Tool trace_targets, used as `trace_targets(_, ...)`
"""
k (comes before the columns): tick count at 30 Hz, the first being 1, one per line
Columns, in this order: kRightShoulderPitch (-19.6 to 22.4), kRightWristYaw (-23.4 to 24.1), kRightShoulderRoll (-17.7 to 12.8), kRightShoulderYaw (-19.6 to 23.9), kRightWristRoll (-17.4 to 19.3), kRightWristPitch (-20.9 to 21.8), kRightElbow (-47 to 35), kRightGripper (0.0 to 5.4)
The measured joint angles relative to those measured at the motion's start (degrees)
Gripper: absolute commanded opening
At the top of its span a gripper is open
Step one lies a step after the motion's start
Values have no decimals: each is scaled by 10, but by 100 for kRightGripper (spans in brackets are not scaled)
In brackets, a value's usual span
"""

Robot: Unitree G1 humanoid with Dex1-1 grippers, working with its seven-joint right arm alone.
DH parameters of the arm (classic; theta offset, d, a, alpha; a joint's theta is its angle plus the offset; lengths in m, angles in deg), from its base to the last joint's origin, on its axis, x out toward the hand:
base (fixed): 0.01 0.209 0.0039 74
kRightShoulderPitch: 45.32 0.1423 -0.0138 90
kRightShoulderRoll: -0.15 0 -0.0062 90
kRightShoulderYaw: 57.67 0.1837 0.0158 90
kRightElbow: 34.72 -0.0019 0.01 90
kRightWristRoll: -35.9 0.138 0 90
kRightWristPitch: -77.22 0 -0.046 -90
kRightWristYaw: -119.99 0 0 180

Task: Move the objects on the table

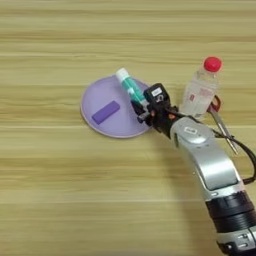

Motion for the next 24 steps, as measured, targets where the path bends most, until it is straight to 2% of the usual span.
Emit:
trace_targets(12,6,12,-6,41,13,-30,-123,167)
trace_targets(24,9,16,-33,117,34,-66,-230,167)
